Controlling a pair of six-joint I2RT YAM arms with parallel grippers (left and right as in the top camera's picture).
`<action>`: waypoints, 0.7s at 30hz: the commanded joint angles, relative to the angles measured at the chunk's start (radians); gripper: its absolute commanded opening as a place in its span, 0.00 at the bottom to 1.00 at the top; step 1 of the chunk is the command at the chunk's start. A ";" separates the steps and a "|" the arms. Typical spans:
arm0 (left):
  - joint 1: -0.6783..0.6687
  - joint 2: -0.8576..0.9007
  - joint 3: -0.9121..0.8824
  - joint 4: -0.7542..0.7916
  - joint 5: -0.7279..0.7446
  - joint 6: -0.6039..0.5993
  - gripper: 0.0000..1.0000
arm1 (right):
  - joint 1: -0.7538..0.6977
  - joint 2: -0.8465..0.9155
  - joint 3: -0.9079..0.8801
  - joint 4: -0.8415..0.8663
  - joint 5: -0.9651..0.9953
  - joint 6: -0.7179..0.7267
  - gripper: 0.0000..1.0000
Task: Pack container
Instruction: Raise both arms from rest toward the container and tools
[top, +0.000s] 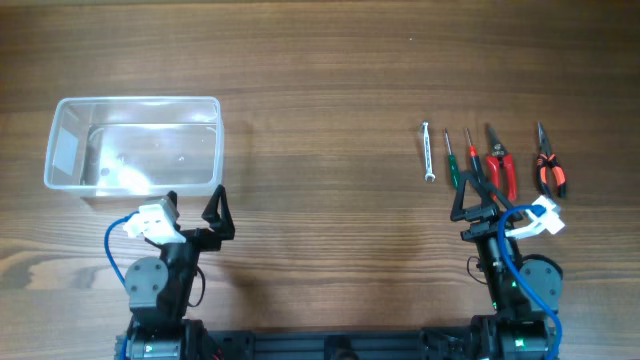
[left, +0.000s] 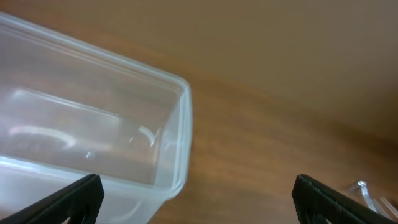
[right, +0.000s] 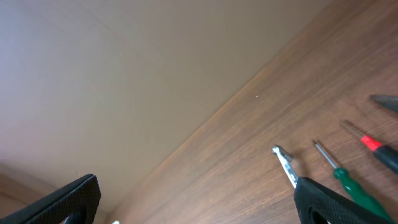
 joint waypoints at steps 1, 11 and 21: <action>-0.003 0.006 0.136 -0.008 -0.015 -0.009 0.99 | -0.004 0.127 0.133 0.022 -0.026 -0.193 1.00; 0.018 0.571 0.826 -0.509 -0.229 0.072 1.00 | -0.066 0.860 0.860 -0.392 -0.047 -0.506 1.00; 0.250 1.177 1.376 -0.824 -0.121 0.085 1.00 | -0.171 1.310 1.244 -0.772 -0.220 -0.759 1.00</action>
